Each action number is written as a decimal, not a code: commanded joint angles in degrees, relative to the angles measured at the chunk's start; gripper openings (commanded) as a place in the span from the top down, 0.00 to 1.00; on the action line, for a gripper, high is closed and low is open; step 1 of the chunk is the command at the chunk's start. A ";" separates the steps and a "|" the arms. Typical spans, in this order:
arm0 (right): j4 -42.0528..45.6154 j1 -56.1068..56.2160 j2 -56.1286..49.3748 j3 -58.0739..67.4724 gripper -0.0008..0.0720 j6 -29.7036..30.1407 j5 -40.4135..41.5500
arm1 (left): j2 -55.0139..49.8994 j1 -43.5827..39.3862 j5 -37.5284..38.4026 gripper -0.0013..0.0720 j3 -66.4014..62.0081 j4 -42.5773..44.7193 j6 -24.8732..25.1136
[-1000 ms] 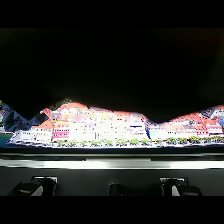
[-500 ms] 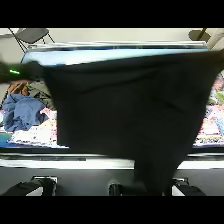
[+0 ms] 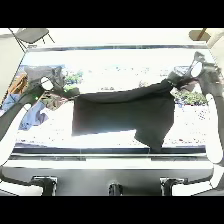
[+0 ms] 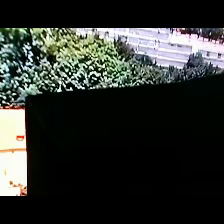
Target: Fold the shirts.
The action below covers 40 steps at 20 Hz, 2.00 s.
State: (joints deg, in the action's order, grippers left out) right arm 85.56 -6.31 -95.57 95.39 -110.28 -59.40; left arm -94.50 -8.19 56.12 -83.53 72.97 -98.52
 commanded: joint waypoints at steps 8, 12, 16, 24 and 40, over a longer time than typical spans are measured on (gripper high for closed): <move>-8.92 -13.99 0.90 4.68 0.26 15.74 -25.79 | -0.09 14.97 34.53 0.18 -2.91 -4.52 14.19; -8.85 -19.23 0.83 2.89 0.32 18.16 -36.04 | 7.39 19.80 28.61 0.18 19.28 -14.16 18.80; -10.21 -19.08 0.83 2.47 0.35 18.18 -36.76 | 8.46 19.76 20.13 0.18 32.79 -23.12 23.54; -9.68 -19.10 0.83 1.84 0.36 19.96 -36.37 | 7.65 16.04 13.33 0.37 34.58 -24.81 22.45; -18.69 -19.08 -4.46 -19.08 0.48 24.44 -18.95 | 6.80 15.26 10.08 0.94 34.45 -24.81 22.27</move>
State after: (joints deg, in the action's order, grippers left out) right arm 68.95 -25.36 -97.78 77.32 -86.50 -81.54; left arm -87.66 7.07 66.00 -49.12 47.77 -76.42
